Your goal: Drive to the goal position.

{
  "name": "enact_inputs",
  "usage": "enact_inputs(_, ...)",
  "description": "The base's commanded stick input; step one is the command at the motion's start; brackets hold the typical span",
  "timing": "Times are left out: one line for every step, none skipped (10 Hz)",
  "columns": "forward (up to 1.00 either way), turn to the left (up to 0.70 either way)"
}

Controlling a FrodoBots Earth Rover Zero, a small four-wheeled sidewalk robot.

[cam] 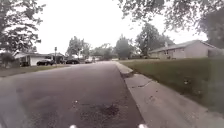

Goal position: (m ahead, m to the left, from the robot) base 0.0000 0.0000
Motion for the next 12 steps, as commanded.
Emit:
enact_inputs(0.07,0.00)
enact_inputs(0.06,0.00)
enact_inputs(0.06,0.00)
enact_inputs(0.07,0.00)
enact_inputs(0.07,0.00)
enact_inputs(0.07,0.00)
enact_inputs(0.07,0.00)
enact_inputs(0.07,0.00)
enact_inputs(0.07,0.00)
enact_inputs(0.07,0.00)
enact_inputs(0.06,0.00)
enact_inputs(0.07,0.00)
